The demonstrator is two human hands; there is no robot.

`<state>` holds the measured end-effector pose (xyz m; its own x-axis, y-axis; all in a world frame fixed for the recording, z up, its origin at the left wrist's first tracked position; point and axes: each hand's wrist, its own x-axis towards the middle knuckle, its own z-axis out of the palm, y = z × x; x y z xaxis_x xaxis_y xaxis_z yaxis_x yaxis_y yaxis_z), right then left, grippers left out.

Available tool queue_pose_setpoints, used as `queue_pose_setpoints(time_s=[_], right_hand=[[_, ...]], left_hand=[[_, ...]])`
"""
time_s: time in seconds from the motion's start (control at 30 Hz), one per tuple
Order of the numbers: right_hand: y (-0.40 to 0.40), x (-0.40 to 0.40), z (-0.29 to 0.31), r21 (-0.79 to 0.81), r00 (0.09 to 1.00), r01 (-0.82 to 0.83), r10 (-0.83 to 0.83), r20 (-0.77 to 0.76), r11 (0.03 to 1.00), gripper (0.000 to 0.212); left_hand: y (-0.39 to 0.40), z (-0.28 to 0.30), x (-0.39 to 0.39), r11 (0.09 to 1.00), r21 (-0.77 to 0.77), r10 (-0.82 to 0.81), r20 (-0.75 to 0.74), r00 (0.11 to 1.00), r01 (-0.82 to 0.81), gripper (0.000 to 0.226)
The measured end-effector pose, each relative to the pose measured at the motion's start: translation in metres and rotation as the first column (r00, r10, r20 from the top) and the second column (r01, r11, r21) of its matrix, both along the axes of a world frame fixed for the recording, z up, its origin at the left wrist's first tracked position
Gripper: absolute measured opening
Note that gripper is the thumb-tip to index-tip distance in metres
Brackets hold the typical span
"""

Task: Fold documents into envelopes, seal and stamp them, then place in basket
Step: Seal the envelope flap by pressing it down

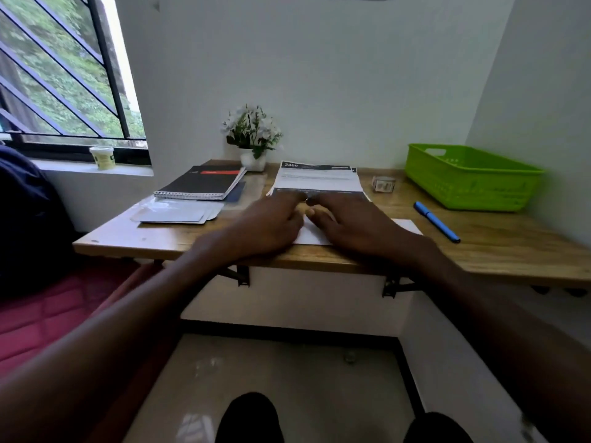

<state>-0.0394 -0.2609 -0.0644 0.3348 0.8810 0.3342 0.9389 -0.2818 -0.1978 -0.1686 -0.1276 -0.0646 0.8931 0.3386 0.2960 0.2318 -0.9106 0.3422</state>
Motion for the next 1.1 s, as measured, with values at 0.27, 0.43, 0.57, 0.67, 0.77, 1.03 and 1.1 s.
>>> queue_pose_setpoints(time_s=[0.27, 0.43, 0.57, 0.67, 0.77, 1.03, 1.1], right_hand=[[-0.009, 0.01, -0.009, -0.358, 0.989, 0.119, -0.143, -0.042, 0.926, 0.063], [-0.045, 0.027, -0.006, -0.391, 0.978, 0.178, -0.206, -0.03, 0.903, 0.062], [-0.062, 0.039, -0.008, -0.394, 0.957, 0.25, -0.287, -0.036, 0.884, 0.063], [-0.06, 0.036, -0.008, -0.357, 0.947, 0.299, -0.322, -0.003, 0.885, 0.062], [-0.041, 0.017, -0.007, -0.258, 0.965, 0.259, -0.26, 0.029, 0.931, 0.058], [-0.011, 0.007, -0.008, -0.361, 0.988, 0.137, -0.153, -0.014, 0.922, 0.06], [-0.028, 0.014, -0.005, -0.376, 0.984, 0.153, -0.176, -0.026, 0.914, 0.06]], left_hand=[[-0.003, -0.008, 0.009, 0.993, 0.116, 0.059, -0.329, 0.942, -0.021, 0.06], [-0.003, -0.008, 0.007, 0.993, 0.116, 0.062, -0.343, 0.937, -0.023, 0.06], [-0.003, -0.01, 0.006, 0.992, 0.128, 0.054, -0.332, 0.942, -0.011, 0.06], [-0.003, -0.014, 0.004, 0.99, 0.139, 0.02, -0.253, 0.967, 0.016, 0.061], [-0.002, -0.017, 0.003, 0.983, 0.166, -0.05, -0.154, 0.987, 0.075, 0.062], [-0.008, -0.009, 0.004, 0.992, 0.122, 0.007, -0.331, 0.944, 0.036, 0.057], [-0.007, -0.008, 0.002, 0.992, 0.12, 0.007, -0.337, 0.941, 0.035, 0.057]])
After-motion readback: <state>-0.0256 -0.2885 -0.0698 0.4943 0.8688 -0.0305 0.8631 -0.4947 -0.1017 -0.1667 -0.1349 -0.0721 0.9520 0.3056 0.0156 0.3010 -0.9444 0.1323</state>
